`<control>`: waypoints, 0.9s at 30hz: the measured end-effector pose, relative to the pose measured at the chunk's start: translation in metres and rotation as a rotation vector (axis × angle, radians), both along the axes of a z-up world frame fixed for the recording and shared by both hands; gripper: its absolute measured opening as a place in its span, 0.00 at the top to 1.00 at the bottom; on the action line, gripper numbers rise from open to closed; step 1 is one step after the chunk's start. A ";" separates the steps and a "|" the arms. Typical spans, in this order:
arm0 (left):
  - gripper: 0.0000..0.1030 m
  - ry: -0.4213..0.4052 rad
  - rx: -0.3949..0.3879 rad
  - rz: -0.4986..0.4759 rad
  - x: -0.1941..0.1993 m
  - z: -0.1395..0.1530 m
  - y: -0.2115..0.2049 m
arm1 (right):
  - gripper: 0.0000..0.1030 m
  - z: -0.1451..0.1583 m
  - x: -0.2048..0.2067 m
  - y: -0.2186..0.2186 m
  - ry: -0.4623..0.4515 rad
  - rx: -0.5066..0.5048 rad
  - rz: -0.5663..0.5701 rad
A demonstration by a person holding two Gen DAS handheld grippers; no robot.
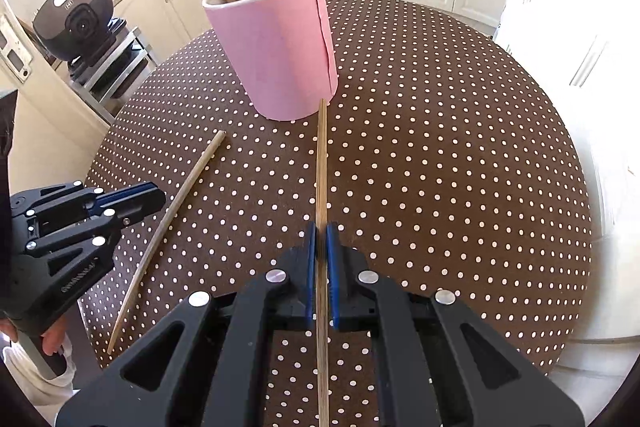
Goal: Organize utensils
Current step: 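Lift both held chopsticks upright toward the pink cup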
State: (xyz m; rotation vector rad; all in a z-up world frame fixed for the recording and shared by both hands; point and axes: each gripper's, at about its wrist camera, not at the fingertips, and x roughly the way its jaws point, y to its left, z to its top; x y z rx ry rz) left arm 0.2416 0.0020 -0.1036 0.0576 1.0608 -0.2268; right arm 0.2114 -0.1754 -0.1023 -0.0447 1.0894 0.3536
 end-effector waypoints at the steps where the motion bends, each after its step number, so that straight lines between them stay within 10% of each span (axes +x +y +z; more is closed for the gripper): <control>1: 0.93 0.001 0.005 -0.009 -0.001 -0.001 -0.001 | 0.96 0.000 -0.001 0.000 0.001 -0.002 0.006; 8: 0.87 0.030 0.020 -0.044 -0.001 -0.016 -0.014 | 0.96 -0.003 -0.004 0.007 0.022 -0.010 0.020; 12: 0.40 0.023 0.010 -0.022 -0.001 -0.024 -0.011 | 0.96 -0.002 -0.006 0.009 0.025 -0.009 0.028; 15: 0.40 0.013 -0.001 -0.019 -0.003 -0.023 -0.010 | 0.96 -0.004 -0.007 0.011 0.030 -0.012 0.029; 23: 0.93 0.042 0.066 -0.010 -0.002 -0.033 -0.023 | 0.96 -0.008 -0.002 0.013 0.042 -0.012 0.028; 27: 0.94 0.027 0.014 -0.002 -0.002 -0.028 -0.024 | 0.96 -0.008 -0.002 0.012 0.037 -0.005 0.024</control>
